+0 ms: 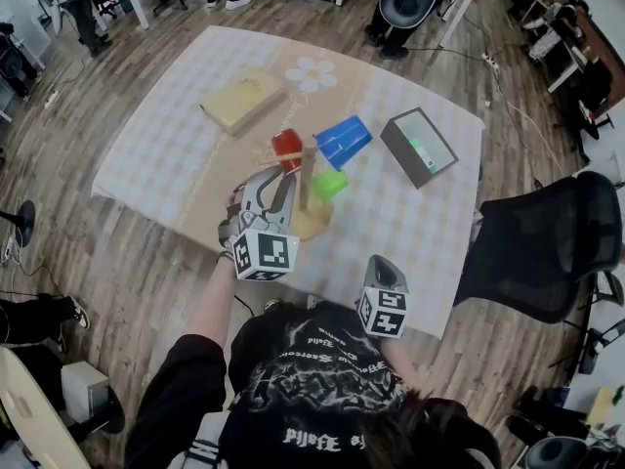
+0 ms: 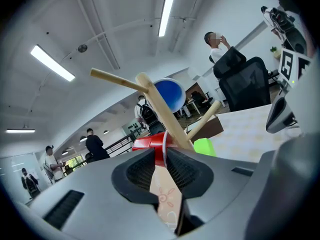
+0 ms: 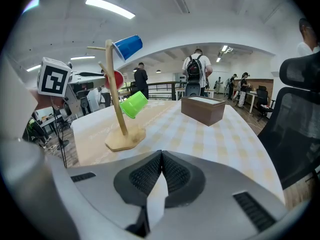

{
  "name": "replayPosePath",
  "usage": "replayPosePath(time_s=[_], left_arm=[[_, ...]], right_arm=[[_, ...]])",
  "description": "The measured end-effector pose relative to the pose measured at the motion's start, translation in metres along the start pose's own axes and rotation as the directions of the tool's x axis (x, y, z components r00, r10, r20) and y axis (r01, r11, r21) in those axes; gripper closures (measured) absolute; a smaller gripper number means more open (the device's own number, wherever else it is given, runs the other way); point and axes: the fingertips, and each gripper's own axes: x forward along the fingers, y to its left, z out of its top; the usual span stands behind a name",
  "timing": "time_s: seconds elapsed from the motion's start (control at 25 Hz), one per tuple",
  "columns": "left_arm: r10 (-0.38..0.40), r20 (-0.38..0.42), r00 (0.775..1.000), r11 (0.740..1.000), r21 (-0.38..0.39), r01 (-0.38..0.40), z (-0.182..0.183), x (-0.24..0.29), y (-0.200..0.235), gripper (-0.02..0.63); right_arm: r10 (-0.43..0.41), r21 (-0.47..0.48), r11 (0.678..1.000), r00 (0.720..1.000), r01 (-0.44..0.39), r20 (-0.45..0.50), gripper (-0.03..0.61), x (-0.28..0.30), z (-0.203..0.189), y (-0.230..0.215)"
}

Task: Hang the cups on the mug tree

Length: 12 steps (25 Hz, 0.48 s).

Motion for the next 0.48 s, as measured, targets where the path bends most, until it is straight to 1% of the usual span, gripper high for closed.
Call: replayPosePath(time_s=[0.24,0.4,0.48], left_arm=[[-0.014,-0.007,1.000,1.000,-0.015,0.013,-0.002,0.004,-0.006,0.532],[-0.012,-0.008,1.000,0.999,0.035,0.012,-0.003,0.005,-0.010,0.532],[-0.025,-0.013,1.000,0.998,0.060,0.025,-0.004,0.004,-0.015,0.534]], right_arm=[[0.000,0.004,1.000,1.000,0.000,0.002,0.571,-0.001,-0.001,0.001],[0.005,0.003,1.000,1.000,-0.005,-0.003,0.571,0.001,-0.002,0.001],[0.009,0.002,1.000,1.000,-0.009,-0.007,0.571,0.002,-0.003,0.002]])
